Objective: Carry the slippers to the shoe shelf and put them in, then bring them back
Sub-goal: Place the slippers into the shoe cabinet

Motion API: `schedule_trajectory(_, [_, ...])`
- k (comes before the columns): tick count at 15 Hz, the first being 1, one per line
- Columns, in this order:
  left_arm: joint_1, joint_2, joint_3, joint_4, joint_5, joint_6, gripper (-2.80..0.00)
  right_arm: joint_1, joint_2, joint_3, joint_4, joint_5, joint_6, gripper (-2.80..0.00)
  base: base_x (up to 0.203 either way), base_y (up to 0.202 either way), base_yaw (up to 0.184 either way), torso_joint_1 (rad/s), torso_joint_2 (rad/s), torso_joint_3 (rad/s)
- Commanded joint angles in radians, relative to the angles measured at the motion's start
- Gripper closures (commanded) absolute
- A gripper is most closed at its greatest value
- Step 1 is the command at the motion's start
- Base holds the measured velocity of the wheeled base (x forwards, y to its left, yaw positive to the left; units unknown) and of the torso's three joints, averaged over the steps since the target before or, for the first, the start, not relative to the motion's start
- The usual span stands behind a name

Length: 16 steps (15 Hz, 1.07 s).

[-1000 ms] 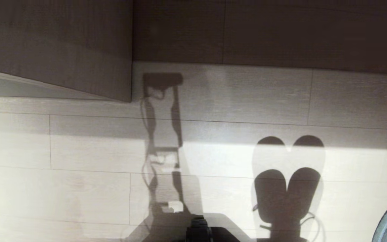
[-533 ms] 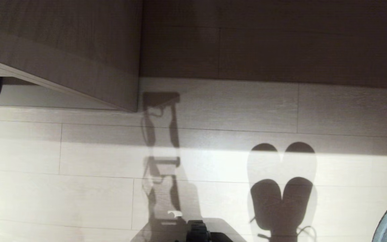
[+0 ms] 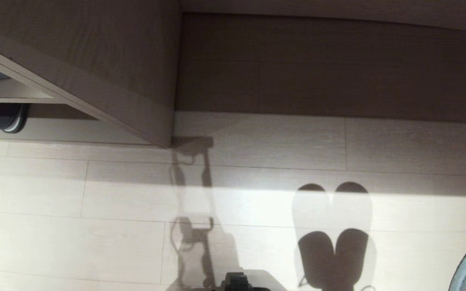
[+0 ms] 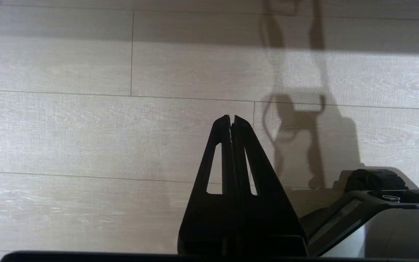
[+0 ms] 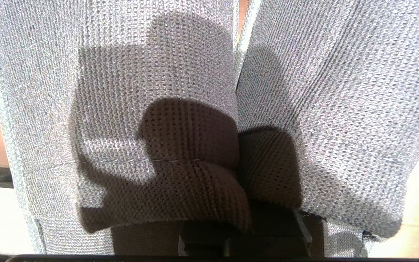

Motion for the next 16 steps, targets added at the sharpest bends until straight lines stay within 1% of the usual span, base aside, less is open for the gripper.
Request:
schedule_trajectory(1, [0.000, 0.002, 0.000, -0.001, 0.000, -0.001, 0.00, 0.000, 0.001, 0.000, 0.000, 0.000, -0.001, 0.00, 0.000, 0.000, 0.000, 0.007, 0.00, 0.201])
schedule_trajectory(16, [0.000, 0.000, 0.000, -0.001, 0.000, -0.001, 0.00, 0.000, 0.001, 0.000, 0.000, 0.000, -0.001, 0.00, 0.000, 0.000, 0.000, 0.002, 0.00, 0.202])
